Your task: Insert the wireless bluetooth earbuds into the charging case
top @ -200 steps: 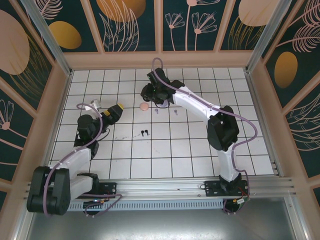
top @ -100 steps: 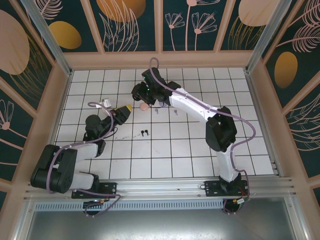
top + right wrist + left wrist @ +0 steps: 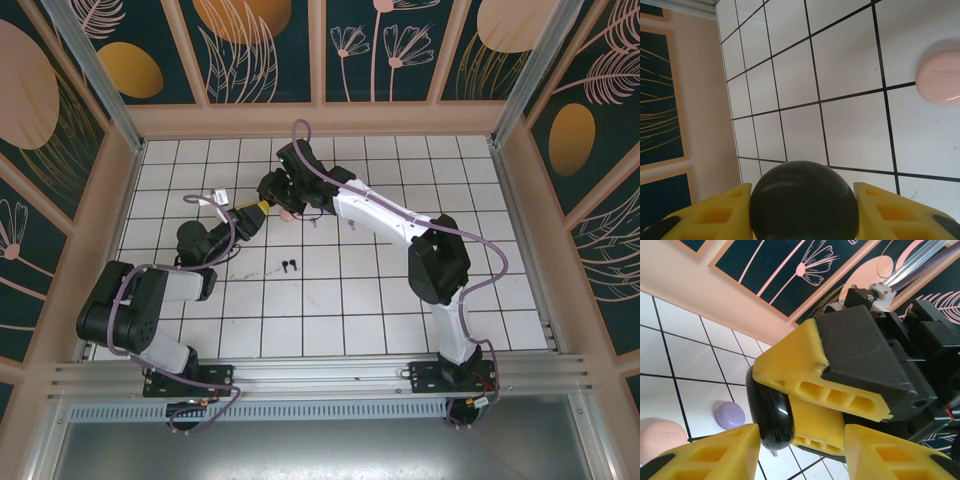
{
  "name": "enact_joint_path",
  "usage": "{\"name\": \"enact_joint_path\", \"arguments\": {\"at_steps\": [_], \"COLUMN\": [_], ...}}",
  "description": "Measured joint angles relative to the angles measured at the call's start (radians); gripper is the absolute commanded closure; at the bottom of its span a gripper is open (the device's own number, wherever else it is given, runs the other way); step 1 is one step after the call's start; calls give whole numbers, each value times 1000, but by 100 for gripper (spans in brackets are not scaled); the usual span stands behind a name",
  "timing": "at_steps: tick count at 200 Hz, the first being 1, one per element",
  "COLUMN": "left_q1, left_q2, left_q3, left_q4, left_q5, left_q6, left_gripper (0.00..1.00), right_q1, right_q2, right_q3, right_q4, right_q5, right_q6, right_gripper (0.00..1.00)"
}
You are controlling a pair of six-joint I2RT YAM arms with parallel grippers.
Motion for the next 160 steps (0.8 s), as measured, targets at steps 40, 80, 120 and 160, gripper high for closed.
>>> {"name": "enact_joint_path", "arguments": {"at_steps": [40, 80, 120, 160], "left_q1": [-3, -6, -5, -6], "left_q2": [50, 85, 103, 113], "left_q3": [7, 23, 31, 31], "left_q4": [41, 74, 79, 90], "left_q5": [7, 6, 3, -1], "left_q6": [-21, -38, -53, -57], "left_gripper": [57, 60, 68, 68], "right_q1": [0, 2, 2, 2], "right_q2": [0, 0, 0, 0], "right_q3": [0, 0, 0, 0], "right_q4": [0, 0, 0, 0], "right_q5": [-1, 0, 7, 7], "right_q6": [0, 0, 0, 0], "right_gripper": [64, 65, 65, 65]}}
